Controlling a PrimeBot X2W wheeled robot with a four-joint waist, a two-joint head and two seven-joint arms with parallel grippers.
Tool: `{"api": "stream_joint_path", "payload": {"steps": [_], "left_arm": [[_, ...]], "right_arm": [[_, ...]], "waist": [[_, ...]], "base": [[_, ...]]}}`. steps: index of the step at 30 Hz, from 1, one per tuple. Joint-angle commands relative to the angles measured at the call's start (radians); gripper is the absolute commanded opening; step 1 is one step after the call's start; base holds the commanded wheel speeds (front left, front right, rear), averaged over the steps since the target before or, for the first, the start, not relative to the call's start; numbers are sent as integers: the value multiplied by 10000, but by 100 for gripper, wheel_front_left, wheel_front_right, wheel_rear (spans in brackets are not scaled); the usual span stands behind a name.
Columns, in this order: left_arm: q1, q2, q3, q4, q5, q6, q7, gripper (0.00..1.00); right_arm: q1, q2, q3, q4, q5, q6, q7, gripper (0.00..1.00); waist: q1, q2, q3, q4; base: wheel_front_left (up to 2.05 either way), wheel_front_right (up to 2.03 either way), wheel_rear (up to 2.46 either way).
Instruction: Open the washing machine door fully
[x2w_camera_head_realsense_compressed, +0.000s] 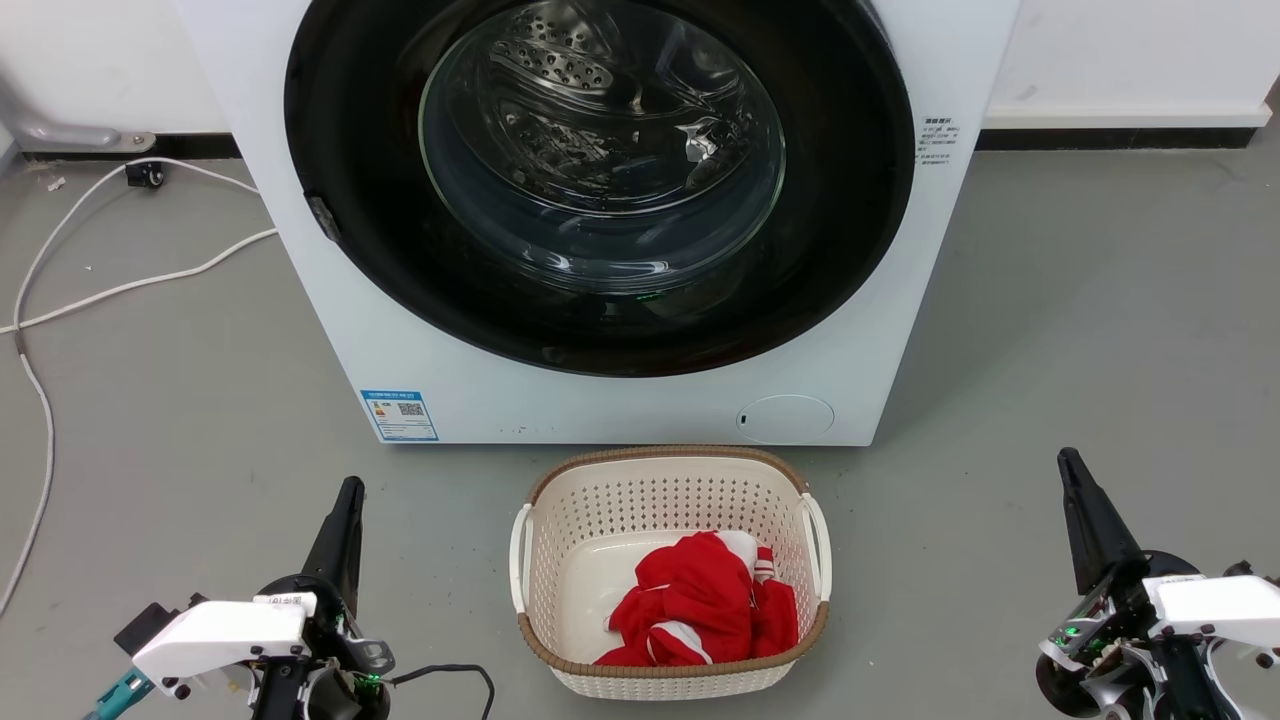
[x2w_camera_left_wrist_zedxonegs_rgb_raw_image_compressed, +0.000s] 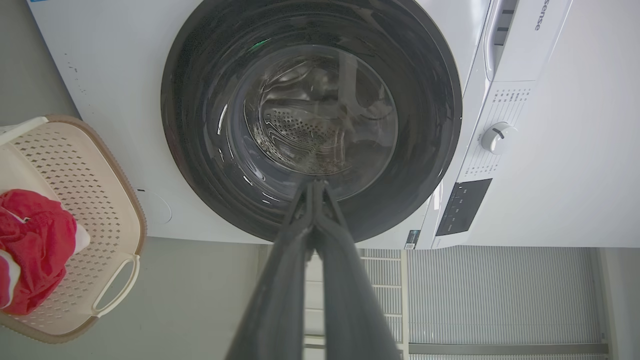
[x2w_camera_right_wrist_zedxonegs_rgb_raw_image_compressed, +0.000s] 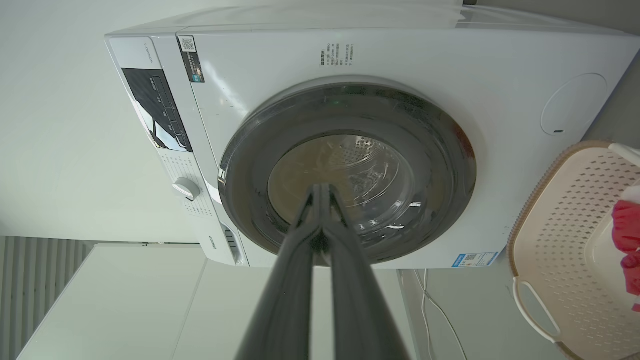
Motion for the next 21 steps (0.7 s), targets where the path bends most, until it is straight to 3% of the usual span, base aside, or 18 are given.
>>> {"api": "stream_joint_path", "payload": {"steps": [1,7,8,16,21], "left_arm": [[-92,-4,23,9,65,-32,43,0],[-93,-11,33,8,57,-32,55,0],[12,-13,7,27,29,2,-3,100],[56,-30,-241,-198,47,0,-310,100],[71,5,-457,-521,478,-2,-640,100]], "right_arm": [[-145,21,-28,17,-49,0,29,0],[-147,31,-42,17,-68,0,43,0],[18,17,-23,23,-13,0,7,100],[215,40,125,-237,-115,0,-345,100],[335,50,211,-578,-920,0,-624,100]], "waist": [[0,0,0,0],[0,0,0,0],[0,0,0,0],[0,0,-6,6],[0,0,-11,38]], "base": [[0,0,0],[0,0,0],[0,0,0],[0,0,0],[0,0,0]]}}
